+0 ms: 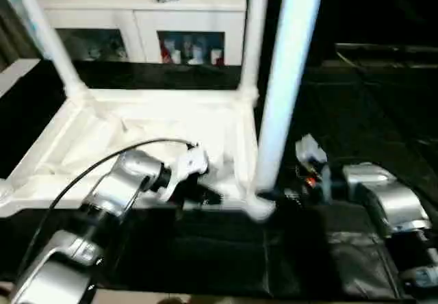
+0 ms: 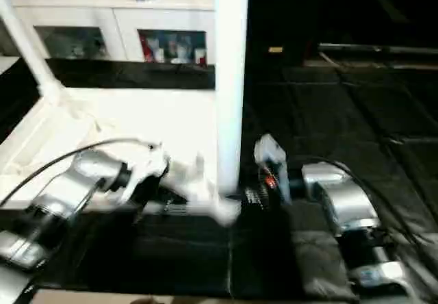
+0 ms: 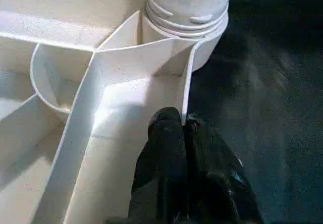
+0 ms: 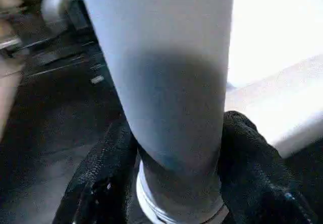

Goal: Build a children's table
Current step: Rotate leg to tighten

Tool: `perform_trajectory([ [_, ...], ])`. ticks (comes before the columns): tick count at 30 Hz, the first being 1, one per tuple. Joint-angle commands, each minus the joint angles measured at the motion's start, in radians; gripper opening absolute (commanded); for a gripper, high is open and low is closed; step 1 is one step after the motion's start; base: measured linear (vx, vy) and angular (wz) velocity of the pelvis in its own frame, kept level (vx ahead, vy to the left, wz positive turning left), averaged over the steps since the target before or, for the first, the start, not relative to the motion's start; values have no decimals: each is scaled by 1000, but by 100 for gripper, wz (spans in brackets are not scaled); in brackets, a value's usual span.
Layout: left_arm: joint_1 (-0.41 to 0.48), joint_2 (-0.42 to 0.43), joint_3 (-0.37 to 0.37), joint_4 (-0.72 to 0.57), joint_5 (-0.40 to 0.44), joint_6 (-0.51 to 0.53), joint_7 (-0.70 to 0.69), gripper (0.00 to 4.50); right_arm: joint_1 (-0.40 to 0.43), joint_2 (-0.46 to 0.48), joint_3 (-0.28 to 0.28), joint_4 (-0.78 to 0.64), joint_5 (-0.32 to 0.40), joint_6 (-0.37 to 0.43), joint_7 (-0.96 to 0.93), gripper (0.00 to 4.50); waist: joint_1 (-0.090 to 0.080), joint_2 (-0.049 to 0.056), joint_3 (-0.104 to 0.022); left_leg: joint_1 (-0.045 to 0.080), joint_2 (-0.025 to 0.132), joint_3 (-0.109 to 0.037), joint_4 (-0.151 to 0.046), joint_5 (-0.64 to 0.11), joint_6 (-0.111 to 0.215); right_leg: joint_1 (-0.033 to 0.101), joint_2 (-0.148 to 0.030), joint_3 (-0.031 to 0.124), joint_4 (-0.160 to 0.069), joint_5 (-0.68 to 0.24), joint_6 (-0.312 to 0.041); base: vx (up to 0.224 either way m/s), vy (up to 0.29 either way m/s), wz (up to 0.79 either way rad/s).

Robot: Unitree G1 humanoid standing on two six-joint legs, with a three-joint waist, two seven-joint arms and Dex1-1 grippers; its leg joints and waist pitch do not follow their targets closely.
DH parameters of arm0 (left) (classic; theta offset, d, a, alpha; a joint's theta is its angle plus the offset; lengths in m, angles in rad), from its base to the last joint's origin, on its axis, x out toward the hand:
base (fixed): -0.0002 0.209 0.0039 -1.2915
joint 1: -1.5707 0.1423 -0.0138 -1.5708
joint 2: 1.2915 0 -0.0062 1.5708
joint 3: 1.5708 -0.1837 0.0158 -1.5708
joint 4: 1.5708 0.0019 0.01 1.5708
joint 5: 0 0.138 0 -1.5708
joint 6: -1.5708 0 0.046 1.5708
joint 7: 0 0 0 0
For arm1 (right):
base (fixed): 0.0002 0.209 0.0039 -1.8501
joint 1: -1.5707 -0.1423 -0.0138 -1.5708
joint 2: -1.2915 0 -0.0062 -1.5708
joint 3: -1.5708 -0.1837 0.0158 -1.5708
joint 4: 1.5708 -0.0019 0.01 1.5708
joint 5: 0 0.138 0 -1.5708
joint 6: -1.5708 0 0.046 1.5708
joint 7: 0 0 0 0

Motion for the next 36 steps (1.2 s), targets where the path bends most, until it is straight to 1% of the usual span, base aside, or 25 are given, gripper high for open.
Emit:
perform_trajectory([
  [1,-71,-98,44,4,-41,36,150,0,-16,110,80,41,-31,43,-117,200,-8,-16,-57,2,2,1,-76,-295,-1,42,-29,26,-98,-537,-120,0,0,0],
  [2,-78,-110,49,13,-40,44,174,0,-24,129,77,52,-38,56,-156,199,-11,-14,-57,2,-1,-3,-75,-306,-6,44,-31,21,-99,-561,-111,0,0,0],
  [3,-81,-115,51,17,-39,46,185,0,-29,138,76,58,-41,64,-177,199,-18,-17,-61,0,-2,-6,-75,-313,-8,49,-33,17,-104,-579,-97,0,0,0],
  [4,-96,-141,66,39,-38,59,240,0,-53,178,66,92,-52,77,-255,199,-22,-11,-63,3,1,-7,-76,-310,1,46,-33,19,-106,-552,-99,0,0,0],
  [5,-106,-157,74,53,-36,60,274,0,-70,203,61,115,-61,74,-302,199,-28,-12,-62,1,1,-6,-76,-308,4,44,-31,20,-105,-532,-108,0,0,0],
  [6,-131,-198,100,88,-31,69,360,0,-108,262,48,165,-85,71,-415,198,-35,-12,-62,0,-1,-6,-75,-315,1,43,-29,18,-103,-522,-119,0,0,0],
  [7,-146,-223,122,107,-32,76,411,0,-130,295,41,192,-100,65,-473,195,-42,-11,-63,4,-3,-7,-74,-326,-9,41,-28,14,-104,-532,-122,0,0,0],
  [8,-155,-241,140,116,-32,79,443,0,-143,316,38,205,-111,59,-503,195,-44,-12,-65,5,-4,-6,-72,-320,-8,41,-29,16,-105,-523,-124,0,0,0],
  [10,-162,-258,161,118,-35,83,474,0,-155,336,42,217,-126,32,-514,195,-44,-17,-66,5,-2,-2,-72,-297,13,41,-28,21,-103,-462,-143,0,0,0],
  [11,-161,-261,164,115,-37,84,478,0,-159,342,43,224,-130,13,-513,195,-43,-16,-67,3,-1,-2,-72,-291,19,43,-29,22,-99,-442,-150,0,0,0],
  [13,-154,-257,160,100,-38,84,468,0,-167,352,33,235,-121,-19,-504,195,-40,-16,-72,-4,2,-1,-72,-249,35,50,-29,26,-87,-354,-174,0,0,0],
  [14,-151,-254,155,95,-37,82,460,0,-168,354,28,236,-114,-21,-501,229,-41,-19,-72,-9,1,-1,-72,-233,41,53,-29,26,-84,-328,-180,0,0,0],
  [15,-138,-241,144,77,-37,85,432,0,-166,353,20,233,-100,-22,-490,249,-41,-18,-73,-15,2,-3,-72,-207,48,58,-29,26,-77,-289,-190,0,0,0],
  [17,-129,-231,139,67,-36,91,415,0,-162,348,17,231,-99,-23,-478,265,-42,-15,-79,-13,2,0,-66,-163,62,60,-30,28,-68,-211,-214,59,-5,-4],
  [19,-124,-223,137,65,-33,94,411,0,-160,345,11,234,-102,-27,-474,285,-41,-14,-83,-9,2,4,-59,-92,94,61,-27,31,-54,-81,-260,60,-7,0],
  [22,-112,-202,135,63,-24,90,388,0,-148,324,-5,229,-94,-45,-445,311,-38,-10,-85,-8,1,5,-55,-65,123,63,-27,31,-47,-12,-295,36,-3,1],
  [24,-104,-185,129,58,-21,86,363,0,-134,300,-8,212,-85,-55,-408,330,-38,-13,-83,-8,2,6,-56,-75,133,63,-26,30,-47,-11,-301,0,0,0],
  [26,-92,-157,118,49,-21,67,318,0,-109,251,-11,178,-67,-55,-341,349,-35,-12,-80,-4,4,8,-58,-118,130,62,-26,30,-54,-65,-295,0,0,0],
  [28,-90,-147,114,49,-21,61,302,0,-100,231,-9,165,-61,-57,-311,359,-31,-11,-76,-3,8,7,-61,-149,114,60,-27,32,-58,-110,-284,0,0,0],
  [29,-86,-133,106,48,-19,46,275,0,-89,200,-10,147,-51,-66,-267,374,-28,-8,-75,-2,7,7,-62,-158,108,59,-27,32,-59,-126,-280,0,0,0],
  [30,-83,-120,100,47,-20,42,250,0,-78,172,-11,129,-38,-78,-220,374,-25,-11,-76,0,8,7,-63,-171,98,60,-27,32,-61,-143,-273,0,0,0],
  [32,-81,-110,93,45,-20,33,227,0,-70,151,-10,115,-28,-87,-182,399,-21,-8,-74,0,9,7,-64,-180,90,58,-27,33,-62,-153,-268,0,0,0],
  [33,-77,-100,86,43,-22,24,199,0,-62,126,-6,100,-19,-92,-139,399,-17,-10,-75,0,10,6,-64,-181,86,61,-27,32,-63,-158,-262,0,0,0],
  [34,-69,-76,68,38,-21,-15,138,0,-50,71,10,85,-24,-115,-62,399,-16,-7,-75,-1,10,6,-64,-175,87,59,-27,33,-60,-147,-265,0,0,0],
  [36,-65,-66,61,34,-24,-33,108,0,-47,50,14,85,-30,-128,-35,436,-12,-10,-76,-2,10,6,-63,-173,89,60,-27,32,-59,-143,-267,0,0,0],
])
